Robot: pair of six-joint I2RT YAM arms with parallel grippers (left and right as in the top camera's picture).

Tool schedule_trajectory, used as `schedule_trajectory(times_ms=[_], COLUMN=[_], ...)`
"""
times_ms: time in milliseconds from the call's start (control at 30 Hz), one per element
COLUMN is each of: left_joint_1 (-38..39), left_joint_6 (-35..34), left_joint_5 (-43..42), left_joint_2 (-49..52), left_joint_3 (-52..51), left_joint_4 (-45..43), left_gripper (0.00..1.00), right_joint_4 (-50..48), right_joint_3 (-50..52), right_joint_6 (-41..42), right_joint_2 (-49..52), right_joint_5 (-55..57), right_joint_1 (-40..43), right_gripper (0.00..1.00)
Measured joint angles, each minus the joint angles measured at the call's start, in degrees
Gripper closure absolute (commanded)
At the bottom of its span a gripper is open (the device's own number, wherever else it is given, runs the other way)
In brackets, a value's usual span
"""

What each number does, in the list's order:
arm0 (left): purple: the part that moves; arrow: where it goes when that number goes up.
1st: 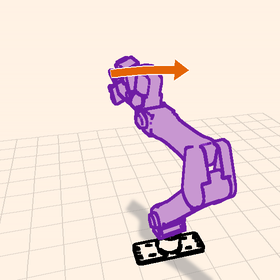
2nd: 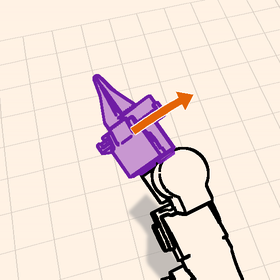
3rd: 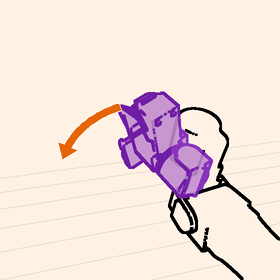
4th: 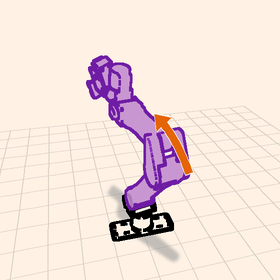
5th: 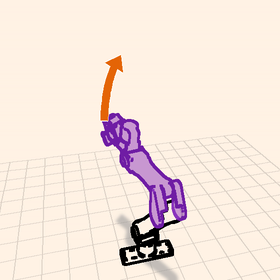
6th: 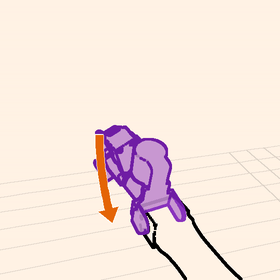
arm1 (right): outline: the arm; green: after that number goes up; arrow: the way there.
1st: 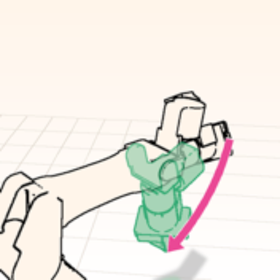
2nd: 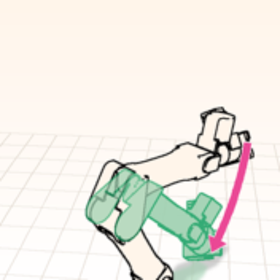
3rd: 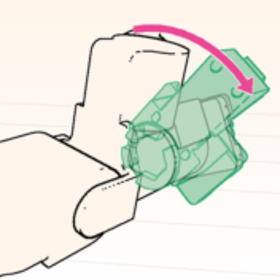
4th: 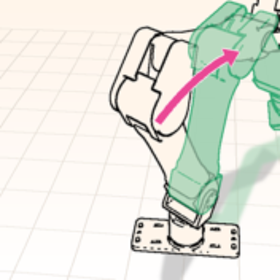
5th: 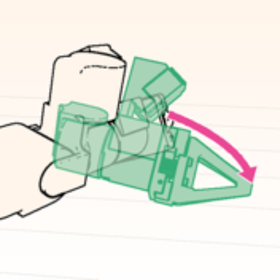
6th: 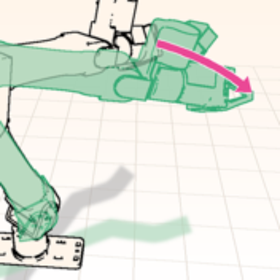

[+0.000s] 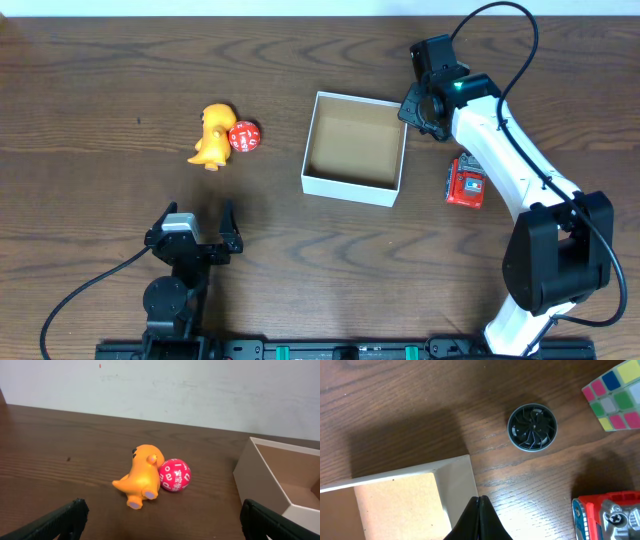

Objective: Pack container

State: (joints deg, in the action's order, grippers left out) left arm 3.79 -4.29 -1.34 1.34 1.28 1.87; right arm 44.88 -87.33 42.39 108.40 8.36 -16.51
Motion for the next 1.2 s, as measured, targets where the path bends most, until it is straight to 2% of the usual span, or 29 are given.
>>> schedule_trajectory(times_ms=[567, 800, 1200], left_joint_1=[0.00, 0.00, 0.00], left_joint_6=[0.00, 0.00, 0.00], left_joint_5=[0.00, 0.00, 0.00], left_joint_2=[0.00, 0.00, 0.00], left_joint_3=[0.00, 0.00, -0.02], left_joint_4=[0.00, 0.00, 0.00], left_gripper=[0.02, 0.02, 0.02], right_joint_4=[-2.36, -7.30, -8.31], right_joint_3=[0.00, 0.02, 0.02], right_joint_6=[2.08, -3.06, -10.93], right_joint_2=[2.75, 2.78, 2.78], right_joint_5=[-2.97, -6.56, -9.09], right_joint_1=[0.00, 0.02, 0.26], right_gripper=[0.99, 0.99, 0.99])
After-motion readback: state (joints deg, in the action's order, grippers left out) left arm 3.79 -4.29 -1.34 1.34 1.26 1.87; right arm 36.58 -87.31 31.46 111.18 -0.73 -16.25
